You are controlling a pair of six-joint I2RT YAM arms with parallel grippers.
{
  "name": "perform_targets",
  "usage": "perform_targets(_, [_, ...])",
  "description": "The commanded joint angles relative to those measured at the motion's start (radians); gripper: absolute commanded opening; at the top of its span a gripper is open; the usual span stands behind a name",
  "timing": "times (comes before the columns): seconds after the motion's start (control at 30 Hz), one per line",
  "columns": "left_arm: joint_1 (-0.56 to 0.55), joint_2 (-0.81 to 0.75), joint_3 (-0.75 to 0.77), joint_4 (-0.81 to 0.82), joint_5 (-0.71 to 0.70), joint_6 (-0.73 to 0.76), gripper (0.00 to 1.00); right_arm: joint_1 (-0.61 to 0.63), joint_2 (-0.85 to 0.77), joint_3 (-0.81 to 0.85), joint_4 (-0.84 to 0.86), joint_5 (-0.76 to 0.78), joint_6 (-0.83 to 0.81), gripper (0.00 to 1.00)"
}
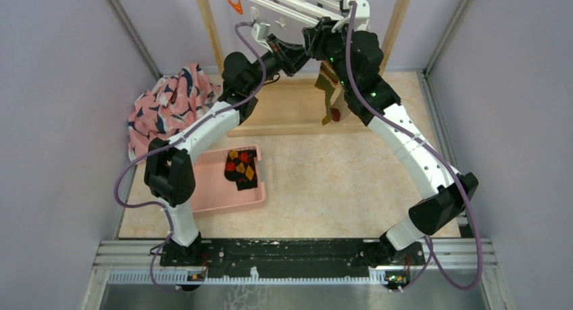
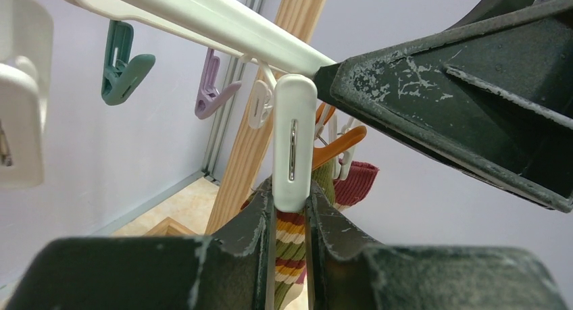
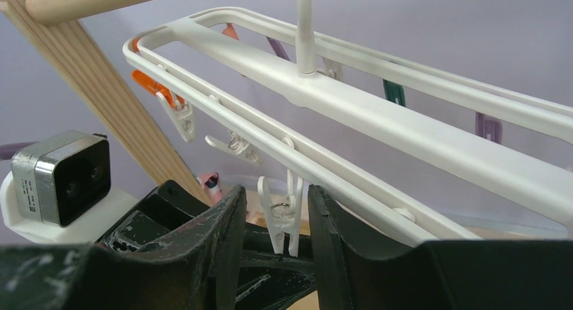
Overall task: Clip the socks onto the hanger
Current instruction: Open the clamp at the hanger.
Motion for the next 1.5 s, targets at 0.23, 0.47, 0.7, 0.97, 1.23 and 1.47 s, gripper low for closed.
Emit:
perform_targets(0.23, [0.003, -0.019, -0.005, 0.057, 0.028, -0.010, 0.00, 0.001, 0.004, 0.044, -0.007, -0.008, 0.002, 0.40])
perform_targets(0.47, [0.003, -0.032, -0.015, 0.051, 0.025, 0.003, 0.00, 0.001, 0.031, 0.067, -0.022, -0.012, 0.004, 0.41])
perform_targets(0.7, [0.003, -0.031, -0.016, 0.052, 0.032, 0.001, 0.00, -0.005, 0.051, 0.099, -0.026, -0.012, -0.001, 0.41])
perform_targets(0.97, [0.004, -0.036, -0.021, 0.041, 0.033, 0.011, 0.00, -0.011, 0.068, 0.133, -0.028, -0.019, -0.003, 0.38])
perform_targets(1.23, [0.004, -0.036, -0.012, 0.040, 0.035, 0.010, 0.00, -0.020, 0.072, 0.126, -0.052, -0.026, -0.002, 0.33])
perform_targets(1.47, [0.004, -0.034, -0.019, 0.046, 0.037, 0.004, 0.00, -0.028, 0.068, 0.112, -0.061, -0.033, 0.002, 0.36])
